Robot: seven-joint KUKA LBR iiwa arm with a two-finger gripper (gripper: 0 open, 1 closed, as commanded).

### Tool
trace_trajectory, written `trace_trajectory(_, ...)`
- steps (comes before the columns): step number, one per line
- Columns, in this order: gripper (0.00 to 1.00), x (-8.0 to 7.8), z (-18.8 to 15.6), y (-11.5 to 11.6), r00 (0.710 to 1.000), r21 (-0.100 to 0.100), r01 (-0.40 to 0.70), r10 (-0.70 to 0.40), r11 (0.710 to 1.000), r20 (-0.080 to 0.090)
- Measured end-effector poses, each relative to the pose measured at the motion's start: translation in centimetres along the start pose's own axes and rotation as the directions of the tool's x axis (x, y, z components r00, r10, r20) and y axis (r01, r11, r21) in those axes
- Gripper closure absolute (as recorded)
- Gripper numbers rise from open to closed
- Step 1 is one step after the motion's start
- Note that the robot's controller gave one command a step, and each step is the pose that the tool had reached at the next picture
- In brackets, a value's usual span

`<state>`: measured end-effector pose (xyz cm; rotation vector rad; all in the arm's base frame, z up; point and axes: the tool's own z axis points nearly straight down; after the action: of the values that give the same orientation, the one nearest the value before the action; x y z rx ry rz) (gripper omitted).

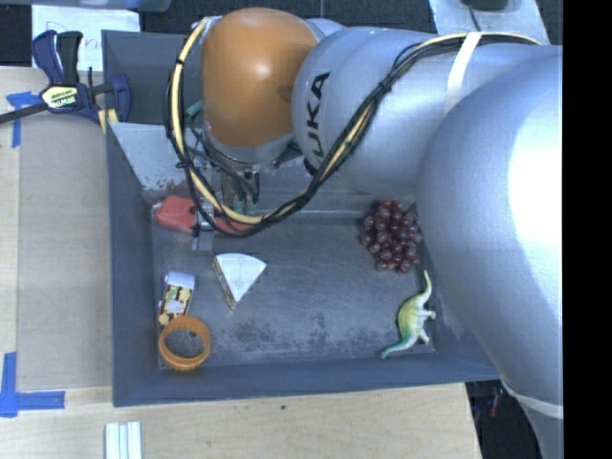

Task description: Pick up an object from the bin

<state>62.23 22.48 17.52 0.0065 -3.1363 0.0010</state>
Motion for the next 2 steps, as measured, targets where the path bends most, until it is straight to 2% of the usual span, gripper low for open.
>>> trace_trajectory(1,0.0,-0.2,-0.6,-0.1,1.0,-0.002,-0.004,0.004,1.0,0.008)
trace_trajectory(2,0.0,-0.7,8.1,-1.6,0.987,-0.007,-0.162,0.162,0.987,0.015)
